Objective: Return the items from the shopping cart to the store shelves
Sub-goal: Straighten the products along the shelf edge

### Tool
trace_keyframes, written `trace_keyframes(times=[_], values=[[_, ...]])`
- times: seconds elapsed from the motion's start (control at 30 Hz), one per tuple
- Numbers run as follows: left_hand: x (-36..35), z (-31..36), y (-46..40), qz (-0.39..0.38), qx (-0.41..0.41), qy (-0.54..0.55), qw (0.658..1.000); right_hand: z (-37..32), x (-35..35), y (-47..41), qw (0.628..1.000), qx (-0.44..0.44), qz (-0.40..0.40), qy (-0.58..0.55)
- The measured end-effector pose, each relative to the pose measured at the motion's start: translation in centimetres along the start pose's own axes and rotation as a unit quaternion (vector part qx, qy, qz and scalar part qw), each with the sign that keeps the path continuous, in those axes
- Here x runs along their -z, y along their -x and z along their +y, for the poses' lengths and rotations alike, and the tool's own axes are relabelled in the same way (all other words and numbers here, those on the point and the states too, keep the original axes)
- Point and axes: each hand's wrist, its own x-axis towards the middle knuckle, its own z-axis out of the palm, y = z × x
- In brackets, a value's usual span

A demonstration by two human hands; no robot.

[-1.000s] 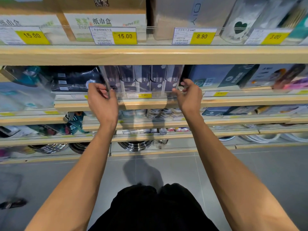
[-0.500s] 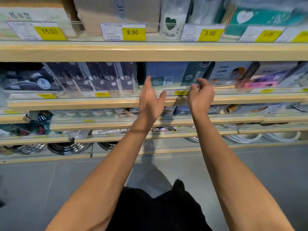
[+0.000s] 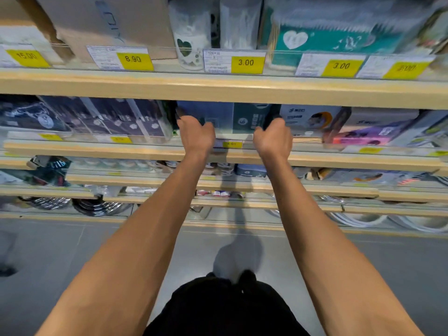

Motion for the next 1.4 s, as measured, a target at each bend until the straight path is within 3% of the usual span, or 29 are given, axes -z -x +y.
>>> trace_keyframes(times=[0.2, 0.33, 0.7, 0.9, 1.17, 1.4], values=[[1.0, 0.4, -0.7, 0.001, 0.007, -0.001, 1.0, 1.1, 0.7, 0.4, 0.994, 0.049, 0.062, 0.081], [1.5, 0.1, -0.1, 0.002, -0.008, -0.016, 1.0, 0.8, 0.4, 0.1, 0.995, 0.052, 0.03, 0.086], [1.9, -0.3, 0.9, -0.026, -0.003, 0.034, 0.999, 0.5, -0.3, -1.0, 0.988, -0.034, -0.04, -0.147], [2.2, -2.1, 2.4, 0.007, -0.05, 0.036, 0.998, 1.5, -0.1, -0.1, 0.985, -0.004, -0.072, -0.158], [1.4, -1.4, 3.8, -0.01, -0.042, -0.023, 0.999, 1.9, -0.8, 2.0, 0.983, 0.036, -0.069, -0.167], [0.7, -1.5, 4.8, 0.032, -0.051, 0.019, 0.998, 2.8, -0.5, 2.9, 0.988, 0.052, 0.012, -0.143]])
